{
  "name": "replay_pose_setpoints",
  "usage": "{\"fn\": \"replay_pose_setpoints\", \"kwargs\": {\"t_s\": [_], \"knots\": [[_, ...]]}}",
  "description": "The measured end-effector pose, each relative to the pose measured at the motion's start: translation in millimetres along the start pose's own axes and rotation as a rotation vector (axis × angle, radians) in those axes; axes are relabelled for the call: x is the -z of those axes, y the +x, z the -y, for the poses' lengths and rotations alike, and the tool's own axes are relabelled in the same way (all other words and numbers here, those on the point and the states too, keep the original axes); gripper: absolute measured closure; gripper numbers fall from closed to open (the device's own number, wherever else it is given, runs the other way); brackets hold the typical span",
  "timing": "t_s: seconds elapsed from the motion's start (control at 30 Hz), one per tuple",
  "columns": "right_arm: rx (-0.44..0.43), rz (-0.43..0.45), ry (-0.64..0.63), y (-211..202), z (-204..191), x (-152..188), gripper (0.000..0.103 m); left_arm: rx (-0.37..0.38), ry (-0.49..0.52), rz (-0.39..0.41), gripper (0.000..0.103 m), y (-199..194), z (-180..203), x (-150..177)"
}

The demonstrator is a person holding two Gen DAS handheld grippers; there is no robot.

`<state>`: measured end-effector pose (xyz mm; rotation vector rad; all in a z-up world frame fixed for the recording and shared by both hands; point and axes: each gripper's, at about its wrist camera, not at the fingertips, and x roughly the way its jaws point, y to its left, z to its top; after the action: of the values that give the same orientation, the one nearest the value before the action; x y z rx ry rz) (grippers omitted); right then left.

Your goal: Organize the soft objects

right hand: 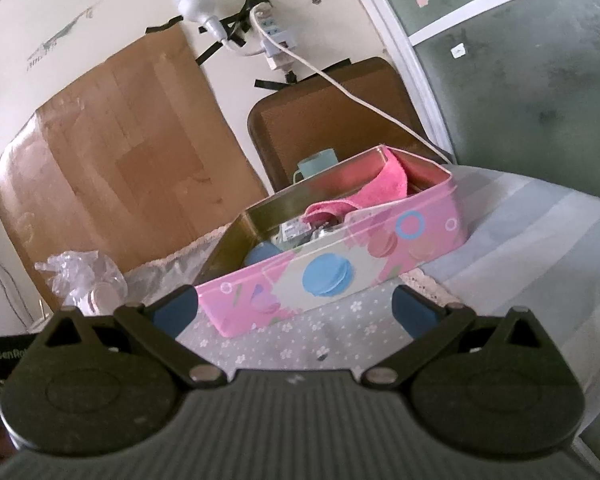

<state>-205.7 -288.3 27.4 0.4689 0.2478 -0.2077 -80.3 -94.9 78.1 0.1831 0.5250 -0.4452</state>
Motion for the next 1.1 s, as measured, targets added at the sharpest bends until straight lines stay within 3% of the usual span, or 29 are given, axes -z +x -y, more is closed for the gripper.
{"fn": "replay_pose_setpoints", "kwargs": {"t_s": [0.27, 1.1], "knots": [[-0.017, -0.027, -0.056, 2.4, -7.6, 2.8, 0.0, 0.007, -0.004, -0.015, 0.0, 0.0, -0.4, 1.1], [-0.029, -0.079, -0.067, 7.3, -10.3, 6.6, 0.0, 0.03, -0.003, -0.075, 0.0, 9.1, 2.6, 6.3]]}}
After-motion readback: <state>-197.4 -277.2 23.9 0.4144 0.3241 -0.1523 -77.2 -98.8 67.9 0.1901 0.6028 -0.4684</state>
